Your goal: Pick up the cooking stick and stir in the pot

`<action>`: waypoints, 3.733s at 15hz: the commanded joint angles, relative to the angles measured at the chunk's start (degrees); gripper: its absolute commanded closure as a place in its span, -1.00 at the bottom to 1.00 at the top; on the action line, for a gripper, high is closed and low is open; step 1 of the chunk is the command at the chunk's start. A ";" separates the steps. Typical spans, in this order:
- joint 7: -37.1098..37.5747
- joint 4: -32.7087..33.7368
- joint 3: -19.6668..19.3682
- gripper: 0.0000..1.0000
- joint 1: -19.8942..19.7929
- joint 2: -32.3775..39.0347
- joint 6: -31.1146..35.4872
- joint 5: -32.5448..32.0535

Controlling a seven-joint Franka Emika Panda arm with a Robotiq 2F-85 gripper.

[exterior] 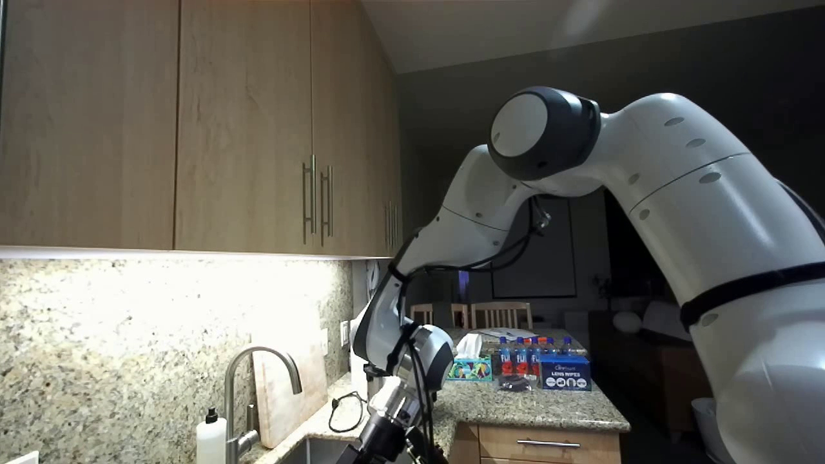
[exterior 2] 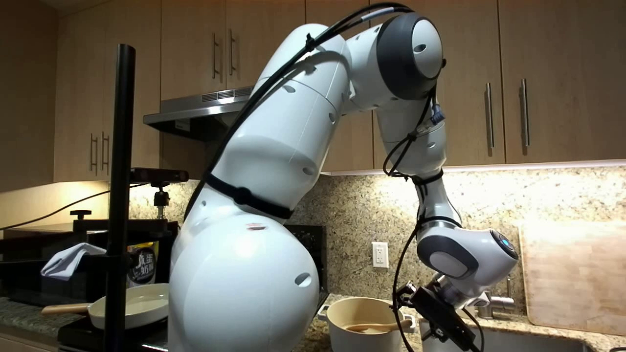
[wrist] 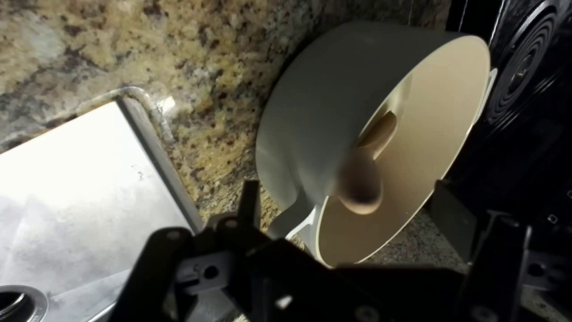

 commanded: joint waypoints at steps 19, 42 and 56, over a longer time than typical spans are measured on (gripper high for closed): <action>3.19 -4.46 -5.67 0.82 7.13 -6.31 -0.88 -3.04; 73.93 7.98 -3.03 0.79 16.01 -17.28 -5.76 -59.91; 107.39 15.91 -2.63 0.80 25.00 -10.09 1.49 -69.16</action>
